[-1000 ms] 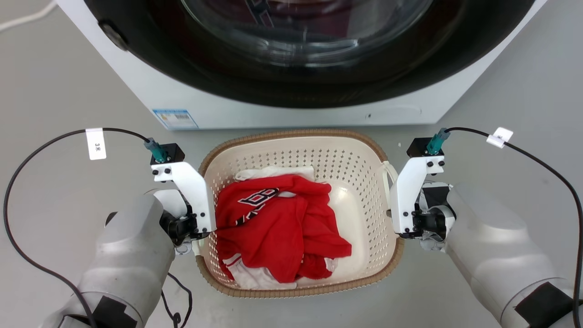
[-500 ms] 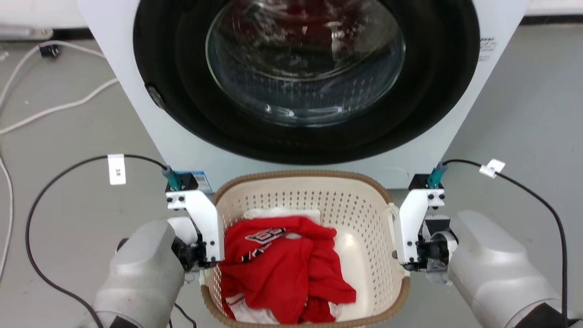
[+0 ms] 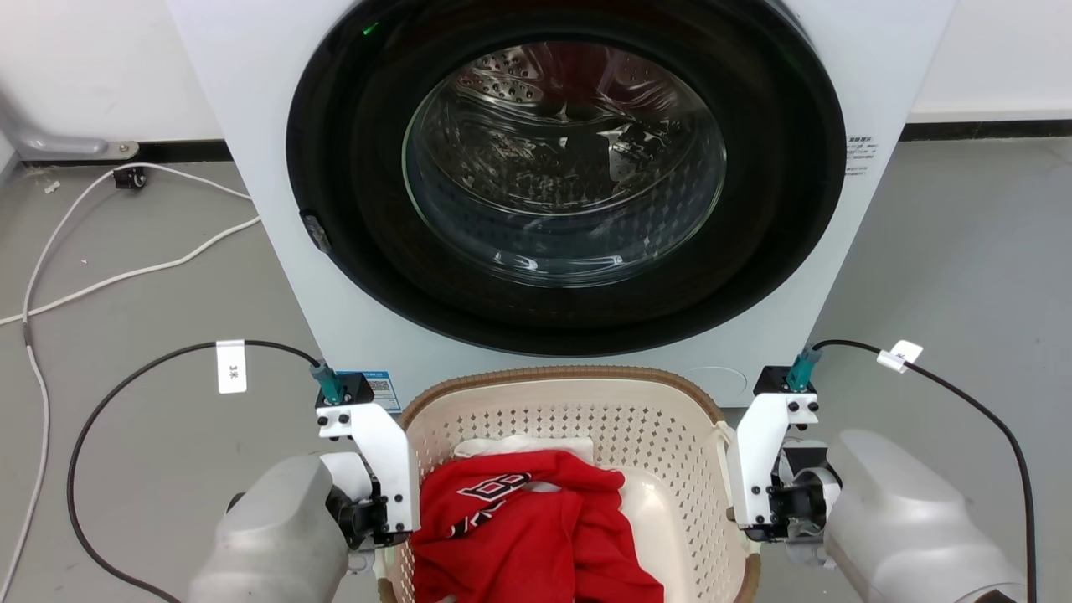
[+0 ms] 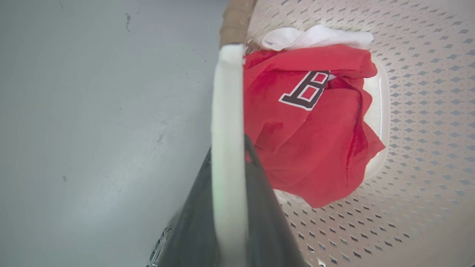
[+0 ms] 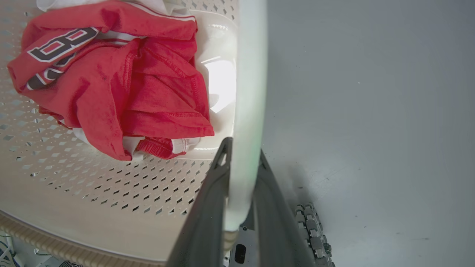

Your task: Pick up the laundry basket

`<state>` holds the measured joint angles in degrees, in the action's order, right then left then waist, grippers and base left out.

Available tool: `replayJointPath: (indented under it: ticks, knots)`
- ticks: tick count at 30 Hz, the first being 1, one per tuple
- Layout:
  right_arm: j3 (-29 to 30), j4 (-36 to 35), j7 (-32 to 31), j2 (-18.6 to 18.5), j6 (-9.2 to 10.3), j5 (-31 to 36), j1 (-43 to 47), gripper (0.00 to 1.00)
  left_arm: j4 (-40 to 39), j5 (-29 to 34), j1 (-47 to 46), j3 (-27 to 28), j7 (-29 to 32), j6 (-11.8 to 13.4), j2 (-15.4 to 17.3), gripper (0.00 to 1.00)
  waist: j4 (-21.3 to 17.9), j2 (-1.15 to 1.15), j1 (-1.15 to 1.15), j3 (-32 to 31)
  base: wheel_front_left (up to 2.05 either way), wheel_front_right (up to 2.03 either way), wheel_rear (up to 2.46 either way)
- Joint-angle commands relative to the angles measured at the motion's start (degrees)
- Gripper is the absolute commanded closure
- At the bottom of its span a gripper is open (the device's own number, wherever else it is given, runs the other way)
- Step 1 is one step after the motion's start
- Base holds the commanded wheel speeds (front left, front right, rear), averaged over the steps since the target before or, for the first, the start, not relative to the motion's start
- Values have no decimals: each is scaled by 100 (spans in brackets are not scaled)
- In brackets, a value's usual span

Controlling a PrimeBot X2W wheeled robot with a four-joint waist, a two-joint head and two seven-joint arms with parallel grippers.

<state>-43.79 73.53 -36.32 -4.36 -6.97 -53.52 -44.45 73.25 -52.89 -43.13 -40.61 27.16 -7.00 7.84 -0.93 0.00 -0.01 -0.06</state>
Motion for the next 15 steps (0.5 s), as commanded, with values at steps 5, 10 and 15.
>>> replayJointPath:
  ticks: [5,10,15]
  knots:
    - [1,-65,75,213,-94,-103,145,100,-87,-96,133,-51,-103,-85,-277,100,24,0,1,-74,0,0,0]
    - [2,-59,160,230,-94,-144,234,100,-123,-156,223,-85,-156,-85,-319,100,22,0,1,-103,0,0,0]
    - [3,-52,302,244,-94,-155,275,100,-134,-199,268,-144,-165,-86,-341,100,30,0,1,-99,0,0,0]
